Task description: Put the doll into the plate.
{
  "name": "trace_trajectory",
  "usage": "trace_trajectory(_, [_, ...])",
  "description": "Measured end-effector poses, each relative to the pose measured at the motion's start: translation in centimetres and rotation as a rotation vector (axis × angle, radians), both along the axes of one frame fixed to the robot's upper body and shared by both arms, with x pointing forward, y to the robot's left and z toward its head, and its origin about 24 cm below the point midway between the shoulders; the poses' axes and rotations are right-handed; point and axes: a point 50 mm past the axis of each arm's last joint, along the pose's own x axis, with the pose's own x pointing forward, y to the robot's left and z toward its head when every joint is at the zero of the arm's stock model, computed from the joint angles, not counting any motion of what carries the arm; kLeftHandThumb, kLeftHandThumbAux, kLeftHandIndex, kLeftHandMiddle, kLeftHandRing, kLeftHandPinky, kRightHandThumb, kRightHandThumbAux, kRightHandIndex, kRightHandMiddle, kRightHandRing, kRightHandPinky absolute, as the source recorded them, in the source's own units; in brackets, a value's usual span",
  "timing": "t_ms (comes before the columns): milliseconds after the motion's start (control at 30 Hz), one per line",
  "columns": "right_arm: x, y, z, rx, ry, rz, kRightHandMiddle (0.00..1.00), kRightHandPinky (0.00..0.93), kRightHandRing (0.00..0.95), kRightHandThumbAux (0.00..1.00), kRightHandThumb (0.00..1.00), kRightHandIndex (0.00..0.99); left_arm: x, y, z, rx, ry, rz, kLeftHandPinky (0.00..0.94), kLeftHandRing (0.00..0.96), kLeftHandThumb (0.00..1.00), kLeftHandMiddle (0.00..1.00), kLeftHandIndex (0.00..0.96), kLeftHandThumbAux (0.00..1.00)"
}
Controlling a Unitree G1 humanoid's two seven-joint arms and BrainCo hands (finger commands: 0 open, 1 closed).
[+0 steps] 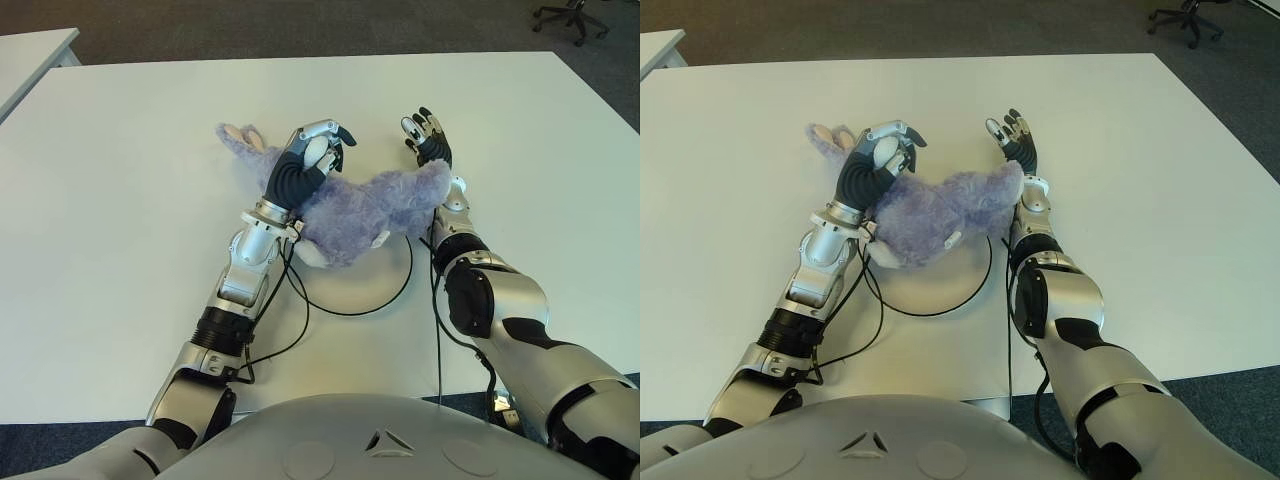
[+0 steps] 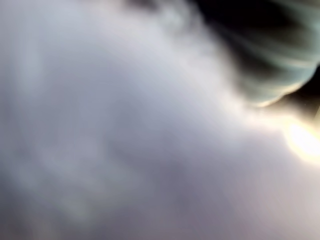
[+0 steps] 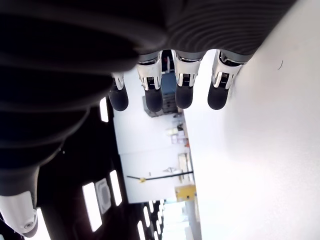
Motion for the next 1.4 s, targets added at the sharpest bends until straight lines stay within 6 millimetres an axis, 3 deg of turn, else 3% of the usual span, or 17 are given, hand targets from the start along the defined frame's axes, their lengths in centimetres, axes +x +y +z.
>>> trace_trajectory(1400, [0.0,0.05,-0.01,-0.001,0.001,-0.004,0.034,0.053,0.033,0.584,0.066,0.019,-0.09,-0.03,-0.13,0.012,-0.014,-0.004,0.84,0.836,0.732,0.825,0.443,0.695])
